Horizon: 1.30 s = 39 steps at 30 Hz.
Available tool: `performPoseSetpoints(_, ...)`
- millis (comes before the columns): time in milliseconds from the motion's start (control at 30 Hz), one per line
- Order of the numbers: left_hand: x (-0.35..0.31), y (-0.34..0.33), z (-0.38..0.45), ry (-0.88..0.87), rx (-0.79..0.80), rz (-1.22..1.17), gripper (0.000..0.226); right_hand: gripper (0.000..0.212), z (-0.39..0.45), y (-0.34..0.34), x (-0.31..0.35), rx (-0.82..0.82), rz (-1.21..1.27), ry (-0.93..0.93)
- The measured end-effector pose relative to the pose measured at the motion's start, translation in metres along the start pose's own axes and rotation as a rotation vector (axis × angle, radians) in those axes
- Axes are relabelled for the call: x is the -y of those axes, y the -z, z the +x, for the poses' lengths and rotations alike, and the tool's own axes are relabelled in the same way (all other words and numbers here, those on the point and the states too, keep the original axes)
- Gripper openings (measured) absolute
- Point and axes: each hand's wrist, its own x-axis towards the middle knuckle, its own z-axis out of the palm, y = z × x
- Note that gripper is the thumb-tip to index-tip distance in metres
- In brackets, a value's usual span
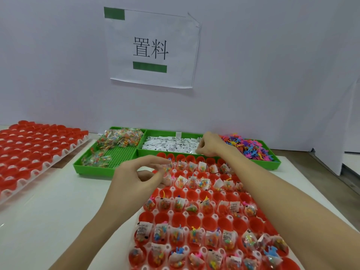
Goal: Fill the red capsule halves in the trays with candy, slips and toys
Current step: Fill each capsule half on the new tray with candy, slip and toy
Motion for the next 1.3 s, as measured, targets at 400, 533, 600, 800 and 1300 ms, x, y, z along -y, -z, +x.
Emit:
performPoseSetpoints(400,-0.002,-0.001,-0.003,-0.075,0.019,0.082,0.031,0.017,-0.034,-0.001,-0.007,-0.375,0.32,0.131)
performPoseSetpoints(533,-0.006,-0.003,-0.004,-0.051,0.031,-0.01,0.029,0.01,-0.082,0.011,0.006,-0.308,0.493,0.212)
performPoseSetpoints(600,-0.009,-0.006,-0.007,-0.038,0.07,-0.053,0.021,0.007,-0.113,0.016,0.011,-0.26,0.544,0.272)
performPoseSetpoints(800,-0.017,-0.015,-0.016,0.014,0.214,-0.128,0.016,0.005,-0.196,0.015,0.015,-0.206,0.624,0.398)
performPoseSetpoints(1300,-0.023,-0.033,-0.031,-0.115,0.283,0.044,0.023,0.021,-0.244,-0.013,0.007,-0.246,0.673,0.296)
